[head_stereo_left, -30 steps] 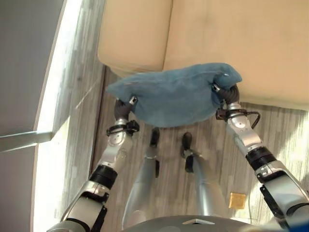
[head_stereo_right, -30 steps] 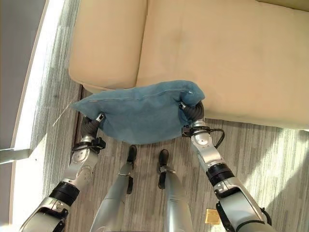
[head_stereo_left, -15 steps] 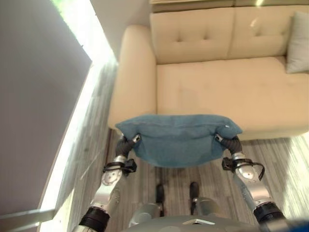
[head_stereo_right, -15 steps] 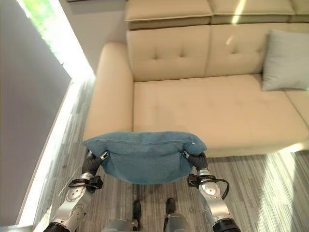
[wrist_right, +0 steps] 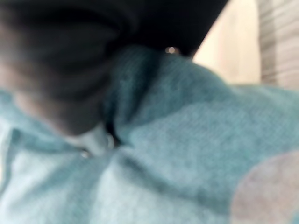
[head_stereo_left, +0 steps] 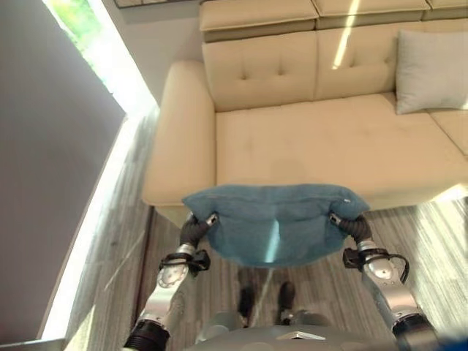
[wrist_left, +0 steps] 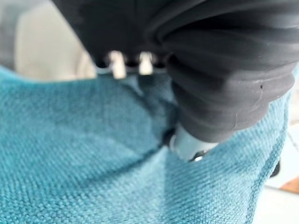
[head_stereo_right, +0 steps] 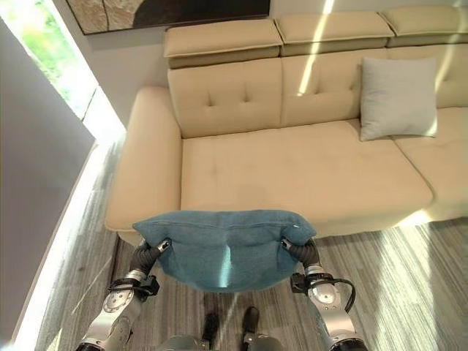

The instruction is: Pick up all the scattered cushions and arrange them neatly on the sofa.

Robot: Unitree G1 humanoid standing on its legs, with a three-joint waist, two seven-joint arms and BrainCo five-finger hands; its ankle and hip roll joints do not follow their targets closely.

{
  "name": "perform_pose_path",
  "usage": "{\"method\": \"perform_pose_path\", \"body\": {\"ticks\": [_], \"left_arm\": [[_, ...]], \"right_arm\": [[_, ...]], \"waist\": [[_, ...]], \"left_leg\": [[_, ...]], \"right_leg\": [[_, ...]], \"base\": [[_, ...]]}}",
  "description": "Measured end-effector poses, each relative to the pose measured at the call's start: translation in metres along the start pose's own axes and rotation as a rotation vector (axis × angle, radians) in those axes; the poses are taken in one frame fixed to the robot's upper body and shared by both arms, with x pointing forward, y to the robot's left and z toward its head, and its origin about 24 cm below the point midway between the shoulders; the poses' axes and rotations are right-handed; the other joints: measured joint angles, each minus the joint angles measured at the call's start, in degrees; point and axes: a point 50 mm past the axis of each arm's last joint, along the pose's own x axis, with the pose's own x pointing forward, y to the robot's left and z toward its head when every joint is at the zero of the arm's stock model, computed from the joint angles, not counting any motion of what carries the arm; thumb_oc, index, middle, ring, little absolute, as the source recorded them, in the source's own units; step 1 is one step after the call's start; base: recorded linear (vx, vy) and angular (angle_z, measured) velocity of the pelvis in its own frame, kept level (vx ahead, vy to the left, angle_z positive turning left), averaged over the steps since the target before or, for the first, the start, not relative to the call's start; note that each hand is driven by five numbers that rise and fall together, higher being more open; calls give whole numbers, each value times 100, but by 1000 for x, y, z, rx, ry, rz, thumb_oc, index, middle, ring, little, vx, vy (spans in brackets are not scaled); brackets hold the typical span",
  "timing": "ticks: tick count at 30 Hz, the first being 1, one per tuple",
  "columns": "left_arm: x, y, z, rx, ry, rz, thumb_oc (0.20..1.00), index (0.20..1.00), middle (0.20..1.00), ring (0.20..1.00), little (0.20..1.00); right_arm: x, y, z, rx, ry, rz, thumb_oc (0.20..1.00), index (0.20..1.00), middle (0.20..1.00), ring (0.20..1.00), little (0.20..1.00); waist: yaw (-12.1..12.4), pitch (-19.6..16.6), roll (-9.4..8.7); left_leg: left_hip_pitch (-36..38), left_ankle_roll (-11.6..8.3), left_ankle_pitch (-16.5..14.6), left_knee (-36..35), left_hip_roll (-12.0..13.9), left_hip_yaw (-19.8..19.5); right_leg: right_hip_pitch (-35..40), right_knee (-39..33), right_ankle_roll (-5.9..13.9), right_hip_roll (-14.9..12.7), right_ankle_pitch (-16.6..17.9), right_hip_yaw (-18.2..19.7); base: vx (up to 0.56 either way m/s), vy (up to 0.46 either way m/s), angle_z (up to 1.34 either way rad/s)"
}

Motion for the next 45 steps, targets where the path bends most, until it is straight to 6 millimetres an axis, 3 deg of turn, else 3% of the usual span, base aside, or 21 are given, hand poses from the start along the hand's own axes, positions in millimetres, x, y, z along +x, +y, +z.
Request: {"method": "perform_pose_path", "body": {"ticks": [4,7,8,10,13,14,15,16,17,18,20,22,23,24,25,27,28,30,33,37,45], "left_arm": [[-3,14,5,44,1,5,200,200,200,200,200],[-4,30,17,101,-23,21,200,200,200,200,200],[-3,30,18,101,-26,20,200,200,200,200,200],[-2,30,16,92,-23,28,200,200,200,200,200],[9,9,6,-6,-11,32,200,200,200,200,200],[5,3,-3,-18,17,21,200,200,200,200,200],[8,-9,1,9,5,-39,200,200,200,200,200],[10,-8,10,27,-28,-51,200,200,200,200,200],[9,-2,13,38,-38,-43,200,200,200,200,200],[8,0,17,43,-51,-42,200,200,200,200,200],[9,-13,20,18,-76,-89,200,200,200,200,200],[7,17,35,67,-112,-11,200,200,200,200,200],[4,19,37,82,-118,-17,200,200,200,200,200],[7,14,38,82,-123,-30,200,200,200,200,200],[9,13,41,81,-131,-35,200,200,200,200,200],[9,24,43,126,-117,-19,200,200,200,200,200],[8,19,39,118,-106,-33,200,200,200,200,200],[5,19,31,102,-81,-36,200,200,200,200,200],[7,18,33,101,-88,-31,200,200,200,200,200],[1,15,23,67,-68,-19,200,200,200,200,200],[-3,11,20,57,-65,-12,200,200,200,200,200]], "right_arm": [[-1,14,-7,42,35,28,200,200,200,200,200],[1,28,-4,71,25,85,200,200,200,200,200],[1,29,-4,72,27,88,200,200,200,200,200],[1,29,-2,75,19,95,200,200,200,200,200],[-7,20,-13,77,65,51,200,200,200,200,200],[-8,11,-14,53,68,33,200,200,200,200,200],[-5,-4,-4,39,28,-4,200,200,200,200,200],[3,-7,7,34,-11,-13,200,200,200,200,200],[12,-3,17,47,-45,-6,200,200,200,200,200],[17,4,23,94,-69,-16,200,200,200,200,200],[24,-5,36,108,-121,-67,200,200,200,200,200],[19,22,29,125,-94,16,200,200,200,200,200],[15,25,22,138,-71,23,200,200,200,200,200],[10,22,18,130,-60,17,200,200,200,200,200],[10,22,20,126,-68,23,200,200,200,200,200],[10,29,16,151,-45,30,200,200,200,200,200],[6,21,19,120,-62,38,200,200,200,200,200],[0,18,12,111,-41,33,200,200,200,200,200],[6,18,19,107,-67,37,200,200,200,200,200],[2,16,6,91,-13,37,200,200,200,200,200],[4,12,12,72,-34,26,200,200,200,200,200]], "waist": [[10,66,-58],[219,233,-114],[172,254,-94],[132,296,-96],[-146,384,-35],[-124,318,-9],[12,171,-304],[145,247,-503],[193,338,-694],[225,474,-977],[175,628,-507],[228,563,-603],[94,538,-311],[-57,498,-298],[-100,490,-334],[-65,497,-453],[-128,435,-113],[-208,144,-162],[-168,109,-114],[34,-55,-105],[-38,-233,-131]], "left_leg": [[445,290,-61,-63,-57,598],[475,551,-304,156,-7,1083],[482,555,-330,175,-11,1061],[479,442,-375,121,-55,852],[903,141,-743,-20,216,-338],[1133,-132,-814,114,545,-773],[166,-574,-846,1574,535,-454],[-553,-601,-929,2751,595,72],[-956,-485,-997,3177,577,654],[-1126,-134,-1098,2215,264,1269],[-1548,-284,-598,660,195,1668],[-1038,238,-256,373,99,1617],[37,675,490,-421,413,1256],[282,679,502,-496,417,1234],[320,566,399,-270,311,1321],[-25,494,-433,989,366,1611],[-85,464,39,580,545,1426],[-18,374,-222,502,498,1215],[231,353,47,23,466,1126],[616,115,18,-255,401,892],[849,-341,79,-666,868,590]], "right_leg": [[105,271,305,-126,-206,281],[-914,2396,1269,-454,-391,106],[-1140,2798,1293,-536,-495,172],[-990,1171,927,-836,-401,227],[-409,84,894,-366,-224,524],[5,439,147,-148,-120,176],[53,511,-284,-132,-521,-613],[131,363,-416,0,-593,-705],[308,108,-343,95,-642,-688],[501,-190,399,-54,-756,-590],[689,207,-239,166,-1011,-696],[1129,273,67,583,-1191,-252],[1043,1323,467,831,-1489,-269],[584,2199,402,305,-2068,-346],[487,1465,673,-431,-1700,-292],[536,1842,583,-580,-1093,-152],[424,2496,639,-364,-1129,-82],[17,3307,833,-478,-1725,273],[83,1217,964,-970,-1079,265],[886,-126,792,-857,-78,258],[1207,-301,616,-410,-273,-131]], "base": [[133,208,-84],[126,96,-87],[219,-34,10],[459,-120,45],[601,-344,206],[414,-359,387],[291,-212,331],[238,-95,195],[252,-27,50],[164,20,11],[269,80,-30],[388,238,-120],[320,325,-89],[186,283,-79],[140,266,-75],[92,159,-102],[125,63,-59],[105,-13,4],[114,-70,27],[119,-62,46],[94,-35,16]]}}
